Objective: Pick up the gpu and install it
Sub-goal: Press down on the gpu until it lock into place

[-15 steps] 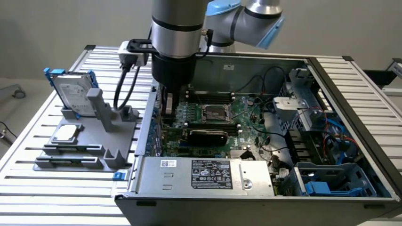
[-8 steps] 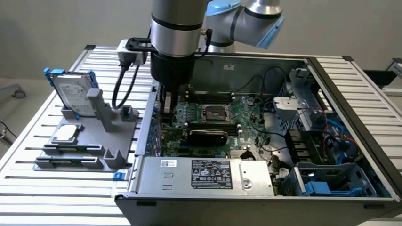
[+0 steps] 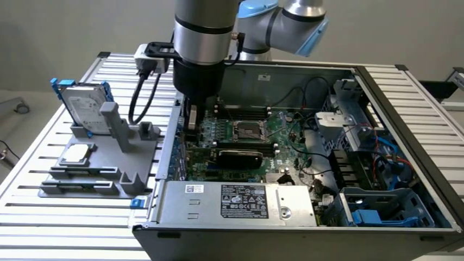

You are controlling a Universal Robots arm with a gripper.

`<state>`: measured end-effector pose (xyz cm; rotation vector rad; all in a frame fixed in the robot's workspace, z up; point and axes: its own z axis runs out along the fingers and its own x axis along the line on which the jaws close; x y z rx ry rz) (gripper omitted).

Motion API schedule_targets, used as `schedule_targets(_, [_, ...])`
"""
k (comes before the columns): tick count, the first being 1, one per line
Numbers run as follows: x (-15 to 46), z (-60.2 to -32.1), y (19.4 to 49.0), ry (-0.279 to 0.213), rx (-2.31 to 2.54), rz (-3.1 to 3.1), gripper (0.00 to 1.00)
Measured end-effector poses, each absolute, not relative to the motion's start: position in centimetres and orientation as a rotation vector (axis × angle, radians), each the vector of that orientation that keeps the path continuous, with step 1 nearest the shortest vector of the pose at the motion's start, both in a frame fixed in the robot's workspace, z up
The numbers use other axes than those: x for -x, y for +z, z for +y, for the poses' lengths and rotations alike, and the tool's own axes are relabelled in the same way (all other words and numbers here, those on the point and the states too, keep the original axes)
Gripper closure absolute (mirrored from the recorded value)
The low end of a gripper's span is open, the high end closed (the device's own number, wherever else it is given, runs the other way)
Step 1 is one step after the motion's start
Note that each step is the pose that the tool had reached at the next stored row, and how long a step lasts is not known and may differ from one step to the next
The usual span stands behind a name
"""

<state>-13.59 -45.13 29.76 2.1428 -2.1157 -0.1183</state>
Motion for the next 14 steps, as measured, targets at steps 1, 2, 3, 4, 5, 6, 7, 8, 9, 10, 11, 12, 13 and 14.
schedule_targets(1, [13.59,-45.1,29.78,-0.118,-2.142,-2.115,0.89])
schedule_targets(2, [13.6,-45.08,29.78,-0.118,-2.142,-2.115,0.89])
schedule_targets(3, [13.6,-45.05,29.78,-0.118,-2.142,-2.115,0.89])
schedule_targets(4, [13.61,-45.02,29.78,-0.118,-2.141,-2.115,0.89])
schedule_targets(5, [13.61,-45.0,29.78,-0.118,-2.141,-2.114,0.89])
schedule_targets(6, [13.61,-44.99,29.78,-0.118,-2.141,-2.114,0.89])
schedule_targets(7, [13.61,-44.96,29.78,-0.118,-2.14,-2.113,0.89])
schedule_targets(8, [13.61,-44.94,29.78,-0.118,-2.14,-2.113,0.89])
schedule_targets(9, [13.62,-44.92,29.78,-0.118,-2.14,-2.113,0.89])
schedule_targets(10, [13.62,-44.9,29.78,-0.118,-2.139,-2.113,0.89])
schedule_targets(11, [13.62,-44.88,29.78,-0.118,-2.139,-2.112,0.89])
schedule_targets(12, [13.63,-44.85,29.79,-0.117,-2.138,-2.112,0.89])
schedule_targets(13, [13.65,-44.81,29.79,-0.117,-2.138,-2.112,0.89])
schedule_targets(14, [13.66,-44.75,29.78,-0.117,-2.138,-2.112,0.89])
